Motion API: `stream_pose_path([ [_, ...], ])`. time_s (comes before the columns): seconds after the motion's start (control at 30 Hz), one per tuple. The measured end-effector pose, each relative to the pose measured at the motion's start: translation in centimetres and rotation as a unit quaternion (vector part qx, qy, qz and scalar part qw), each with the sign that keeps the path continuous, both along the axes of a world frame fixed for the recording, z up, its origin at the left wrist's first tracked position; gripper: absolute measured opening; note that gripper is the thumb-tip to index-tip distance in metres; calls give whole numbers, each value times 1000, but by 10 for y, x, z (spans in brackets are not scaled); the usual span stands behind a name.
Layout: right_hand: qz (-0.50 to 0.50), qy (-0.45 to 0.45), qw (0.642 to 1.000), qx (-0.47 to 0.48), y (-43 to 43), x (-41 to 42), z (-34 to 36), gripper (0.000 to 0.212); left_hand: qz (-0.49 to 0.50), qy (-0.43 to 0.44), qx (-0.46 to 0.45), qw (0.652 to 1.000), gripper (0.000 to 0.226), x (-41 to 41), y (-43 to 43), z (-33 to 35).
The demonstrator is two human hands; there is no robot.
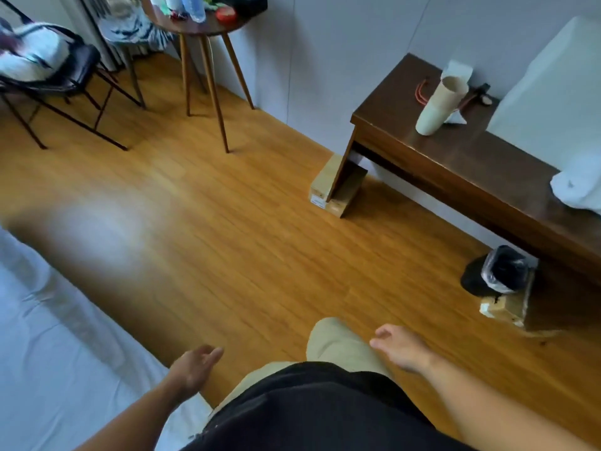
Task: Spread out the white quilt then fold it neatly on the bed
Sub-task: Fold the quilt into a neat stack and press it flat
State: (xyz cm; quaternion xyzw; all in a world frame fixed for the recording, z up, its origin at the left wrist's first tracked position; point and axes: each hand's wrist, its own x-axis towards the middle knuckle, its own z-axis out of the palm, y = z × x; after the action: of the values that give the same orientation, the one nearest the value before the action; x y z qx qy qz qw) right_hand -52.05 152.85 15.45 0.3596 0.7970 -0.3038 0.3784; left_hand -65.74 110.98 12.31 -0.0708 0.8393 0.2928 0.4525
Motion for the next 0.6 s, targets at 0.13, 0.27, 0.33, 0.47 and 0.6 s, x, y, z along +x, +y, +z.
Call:
stream_pose_path([
  [0.13,84,-15,996,-7,18,-122,-4,48,81,6,32,996,32,-102,15,13],
  [0.27,224,-54,973,7,29,-257,-14,48,139,7,-11,990,35,-165,11,11],
  [0.33,311,-72,948,12,27,-331,-10,50,183,-7,-50,982,37,-186,-1,9],
  [0.47,438,-71,896,29,5,-481,7,51,278,-56,-70,956,35,-220,-17,11],
  [0.6,532,-57,843,57,-40,-609,16,49,358,-59,-56,930,33,-254,-29,17],
])
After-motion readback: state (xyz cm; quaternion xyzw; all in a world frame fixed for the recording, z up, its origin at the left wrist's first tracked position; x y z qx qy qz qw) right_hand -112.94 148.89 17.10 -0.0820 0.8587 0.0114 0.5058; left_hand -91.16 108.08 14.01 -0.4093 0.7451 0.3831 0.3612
